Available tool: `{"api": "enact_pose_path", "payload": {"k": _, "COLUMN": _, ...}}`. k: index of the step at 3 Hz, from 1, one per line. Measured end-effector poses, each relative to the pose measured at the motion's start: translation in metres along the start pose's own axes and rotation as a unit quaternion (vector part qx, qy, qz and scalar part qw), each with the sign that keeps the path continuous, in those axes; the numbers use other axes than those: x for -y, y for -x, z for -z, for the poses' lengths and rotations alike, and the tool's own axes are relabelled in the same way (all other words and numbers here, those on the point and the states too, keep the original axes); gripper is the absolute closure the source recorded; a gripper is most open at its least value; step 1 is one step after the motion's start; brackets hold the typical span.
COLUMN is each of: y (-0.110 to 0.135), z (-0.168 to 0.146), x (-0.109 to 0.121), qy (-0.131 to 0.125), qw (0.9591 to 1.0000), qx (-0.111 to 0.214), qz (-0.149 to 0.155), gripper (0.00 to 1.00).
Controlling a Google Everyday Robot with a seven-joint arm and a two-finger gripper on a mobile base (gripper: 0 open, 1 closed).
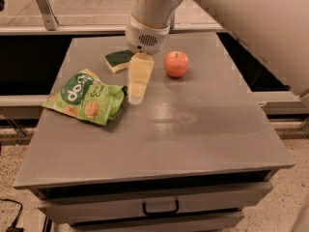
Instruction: Pick green rice chip bag
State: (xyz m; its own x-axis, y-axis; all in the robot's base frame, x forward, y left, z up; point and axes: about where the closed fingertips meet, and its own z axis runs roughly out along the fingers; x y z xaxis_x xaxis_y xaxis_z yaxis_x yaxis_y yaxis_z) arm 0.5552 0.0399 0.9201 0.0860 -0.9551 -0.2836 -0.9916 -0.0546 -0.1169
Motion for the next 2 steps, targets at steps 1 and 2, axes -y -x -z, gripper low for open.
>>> {"api": "enact_pose_path", "payload": {"k": 1, "y": 0.020, "z": -0.019, "x": 0.006, "qy": 0.014, "qw": 0.9995, "qx": 0.007, "qz": 0.027, "gripper": 0.00}}
{"api": "enact_pose_path", "payload": {"k": 2, "y": 0.038, "z": -0.044, "x": 0.004, "qy": 0.042, "qw": 0.9971, "qx": 0.006, "qz": 0.063, "gripper": 0.00}}
